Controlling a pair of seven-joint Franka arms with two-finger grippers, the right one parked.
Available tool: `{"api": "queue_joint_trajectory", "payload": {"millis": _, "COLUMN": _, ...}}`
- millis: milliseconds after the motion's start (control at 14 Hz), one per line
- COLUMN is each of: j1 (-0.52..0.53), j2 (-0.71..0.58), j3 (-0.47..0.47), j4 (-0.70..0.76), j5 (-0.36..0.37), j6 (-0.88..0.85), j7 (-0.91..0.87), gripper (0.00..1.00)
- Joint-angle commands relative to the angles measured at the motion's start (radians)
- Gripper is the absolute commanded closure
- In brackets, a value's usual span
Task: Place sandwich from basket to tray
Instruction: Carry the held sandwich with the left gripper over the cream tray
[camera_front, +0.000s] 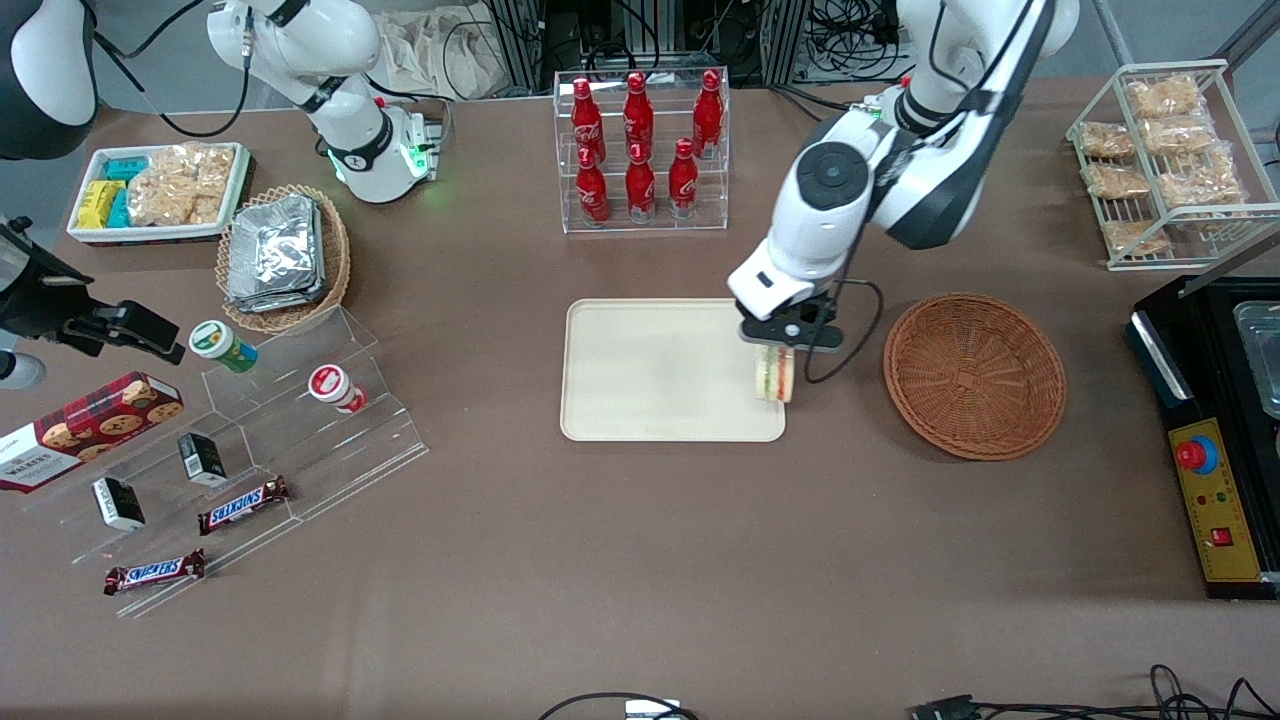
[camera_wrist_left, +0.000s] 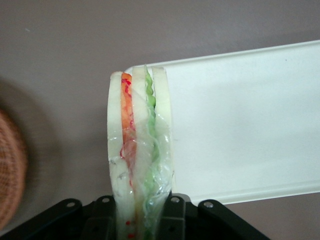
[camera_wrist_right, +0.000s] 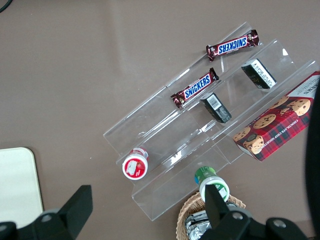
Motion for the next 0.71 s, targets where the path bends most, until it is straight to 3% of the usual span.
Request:
{"api": "queue_joint_trajectory", "payload": {"millis": 0, "j1": -0.051, "j2": 0.081, "j3": 0.015, "j4": 0.016, "j5": 0.039, "j6": 0.054, "j7": -0.076, "gripper": 0.74}}
{"api": "queue_joint_trajectory", "payload": {"millis": 643, "j1": -0.103, "j2": 0.221, "j3": 0.015, "j4": 0.015, "j5": 0.091, "j6": 0.111, "j7": -0.098, "gripper": 0.73}}
